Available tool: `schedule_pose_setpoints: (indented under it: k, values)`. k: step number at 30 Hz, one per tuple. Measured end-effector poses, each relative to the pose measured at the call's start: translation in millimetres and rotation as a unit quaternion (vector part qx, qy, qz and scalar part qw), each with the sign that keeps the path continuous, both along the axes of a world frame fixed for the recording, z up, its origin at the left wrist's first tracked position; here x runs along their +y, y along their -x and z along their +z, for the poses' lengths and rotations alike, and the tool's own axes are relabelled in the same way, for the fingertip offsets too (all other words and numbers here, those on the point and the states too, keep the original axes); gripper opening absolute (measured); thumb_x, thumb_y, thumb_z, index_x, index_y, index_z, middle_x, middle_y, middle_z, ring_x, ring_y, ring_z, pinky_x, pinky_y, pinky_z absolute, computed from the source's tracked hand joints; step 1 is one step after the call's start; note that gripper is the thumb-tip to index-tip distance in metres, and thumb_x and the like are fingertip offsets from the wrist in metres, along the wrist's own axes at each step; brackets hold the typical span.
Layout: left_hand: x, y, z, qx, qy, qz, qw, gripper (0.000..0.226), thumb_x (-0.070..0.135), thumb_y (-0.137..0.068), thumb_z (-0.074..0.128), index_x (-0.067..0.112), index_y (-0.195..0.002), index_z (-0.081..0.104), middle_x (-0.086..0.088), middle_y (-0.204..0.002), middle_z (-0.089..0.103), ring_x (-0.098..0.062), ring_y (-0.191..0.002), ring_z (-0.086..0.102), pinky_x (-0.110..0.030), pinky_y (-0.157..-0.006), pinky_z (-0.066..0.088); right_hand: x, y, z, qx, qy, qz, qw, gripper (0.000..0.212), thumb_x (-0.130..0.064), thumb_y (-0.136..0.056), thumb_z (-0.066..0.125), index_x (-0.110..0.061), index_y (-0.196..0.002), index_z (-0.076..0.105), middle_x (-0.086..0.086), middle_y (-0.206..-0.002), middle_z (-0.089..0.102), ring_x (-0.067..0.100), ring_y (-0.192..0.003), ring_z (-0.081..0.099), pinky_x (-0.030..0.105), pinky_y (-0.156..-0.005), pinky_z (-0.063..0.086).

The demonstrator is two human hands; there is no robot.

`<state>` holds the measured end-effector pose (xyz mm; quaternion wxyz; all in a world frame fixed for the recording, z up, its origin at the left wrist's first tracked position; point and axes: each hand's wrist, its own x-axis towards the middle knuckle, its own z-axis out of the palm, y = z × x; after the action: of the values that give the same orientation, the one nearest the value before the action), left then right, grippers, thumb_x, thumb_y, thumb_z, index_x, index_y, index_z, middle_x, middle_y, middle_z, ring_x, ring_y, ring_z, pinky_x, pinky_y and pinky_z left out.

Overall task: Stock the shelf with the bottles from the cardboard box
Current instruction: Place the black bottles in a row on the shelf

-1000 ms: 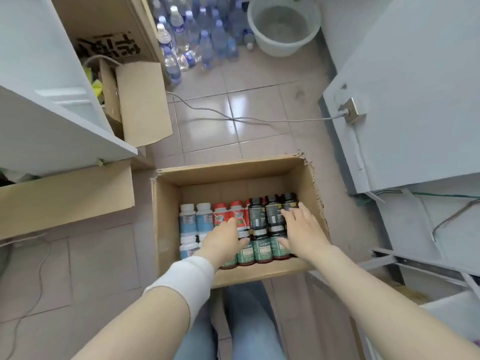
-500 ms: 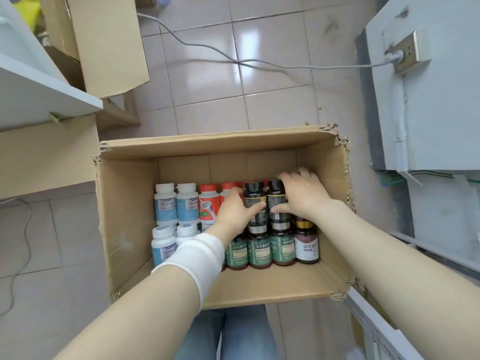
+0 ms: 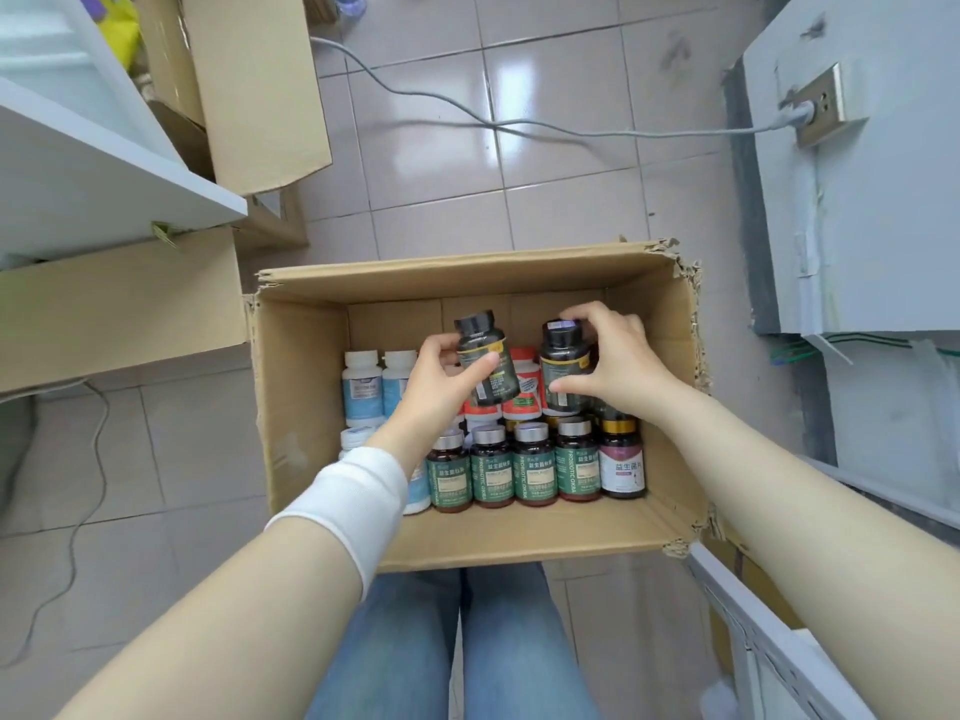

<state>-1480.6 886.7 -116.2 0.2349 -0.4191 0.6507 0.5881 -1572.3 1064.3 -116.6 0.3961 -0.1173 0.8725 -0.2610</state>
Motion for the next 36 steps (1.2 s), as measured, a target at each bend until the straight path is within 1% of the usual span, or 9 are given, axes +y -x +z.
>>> schedule_pose_setpoints:
  k: [5,9,11,14,18,23,26,32,36]
  values:
    - [-11.4,6.2,47.1,0.046,-0.056,0.049,0.996,0.06,0.035,-0.087,0.062,0.017,-0.137,0.035,-0.006,-0.138,0.051,-0.018,-0.122,0.053,-0.039,-0.102,0.043,-3.4,-20.6,54.7,-0.096,0.094,-0.175,0.975,0.078,-0.017,-0.072,0.079,-0.026,-0.134,0.032,0.002,-0.127,0.042,0.014,-0.111,0.045,0.027,-0.096,0.038]
    - [-16.0,6.5,93.2,0.105,-0.106,0.053,0.987,0.082,0.049,-0.064,0.069,0.019,-0.134,0.04,-0.009,-0.134,0.054,-0.025,-0.126,0.051,-0.05,-0.107,0.037,-3.2,-55.1,97.0,-0.167,0.149,-0.304,0.926,0.064,-0.015,-0.078,0.074,-0.013,-0.133,0.041,-0.002,-0.126,0.052,0.013,-0.11,0.053,0.025,-0.091,0.045]
    - [-18.3,2.6,119.3,0.133,-0.143,0.036,0.98,0.065,0.042,-0.069,0.067,0.017,-0.125,0.047,-0.007,-0.122,0.061,-0.027,-0.119,0.056,-0.052,-0.105,0.04,-3.4,-77.1,114.7,-0.188,0.186,-0.356,0.896,0.049,-0.014,-0.076,0.074,-0.017,-0.12,0.052,0.005,-0.121,0.061,0.021,-0.112,0.058,0.041,-0.101,0.046]
    - [-21.2,-11.3,160.5,0.172,-0.194,0.004,0.966,0.035,0.013,-0.093,0.05,0.007,-0.127,0.042,-0.006,-0.109,0.065,-0.023,-0.095,0.069,-0.045,-0.091,0.053,-7.5,-116.5,147.7,-0.195,0.267,-0.424,0.843,0.05,-0.013,-0.068,0.078,-0.021,-0.11,0.052,0.007,-0.114,0.063,0.022,-0.107,0.062,0.044,-0.099,0.047]
    - [-21.6,-44.1,217.1,0.222,-0.235,-0.084,0.943,0.028,0.004,-0.096,0.041,0.006,-0.123,0.039,-0.006,-0.103,0.065,-0.017,-0.084,0.069,-0.03,-0.071,0.059,-13.5,-183.9,196.0,-0.155,0.345,-0.49,0.785,0.049,-0.013,-0.063,0.075,-0.021,-0.108,0.055,0.003,-0.103,0.068,0.018,-0.094,0.066,0.038,-0.089,0.052]
    - [-12.7,-93.4,284.4,0.236,-0.271,-0.172,0.917,0.013,0.019,-0.098,0.045,0.014,-0.109,0.049,-0.007,-0.097,0.064,-0.024,-0.087,0.064,-0.039,-0.078,0.055,-12.8,-271.5,252.8,-0.106,0.38,-0.547,0.739,0.076,-0.024,-0.051,0.089,-0.009,-0.118,0.055,0.002,-0.093,0.073,0.019,-0.089,0.068,0.043,-0.086,0.054]
    - [3.5,-120.1,321.2,0.239,-0.293,-0.204,0.903,0.018,0.032,-0.097,0.043,0.016,-0.103,0.051,-0.008,-0.092,0.063,-0.022,-0.076,0.066,-0.036,-0.07,0.057,-5.1,-319.7,287.1,-0.056,0.385,-0.568,0.725,0.046,-0.017,-0.066,0.075,-0.011,-0.109,0.06,-0.002,-0.086,0.072,0.016,-0.084,0.065,0.031,-0.078,0.055]
    - [69.1,-183.4,389.6,0.253,-0.34,-0.29,0.858,0.021,0.032,-0.097,0.043,0.013,-0.101,0.051,-0.008,-0.09,0.065,-0.021,-0.075,0.066,-0.042,-0.076,0.055,28.6,-418.7,350.5,0.028,0.39,-0.592,0.705,0.045,-0.026,-0.065,0.073,-0.014,-0.106,0.059,0.002,-0.096,0.071,0.015,-0.086,0.066,0.032,-0.082,0.053]
    - [122.8,-242.5,431.1,0.241,-0.376,-0.356,0.821,0.022,0.032,-0.097,0.044,0.014,-0.109,0.051,-0.005,-0.094,0.068,-0.019,-0.077,0.069,-0.039,-0.073,0.057,59.2,-492.0,388.6,0.081,0.396,-0.619,0.673,0.074,-0.046,-0.042,0.089,-0.013,-0.102,0.062,0.001,-0.09,0.072,0.017,-0.084,0.068,0.037,-0.087,0.053]
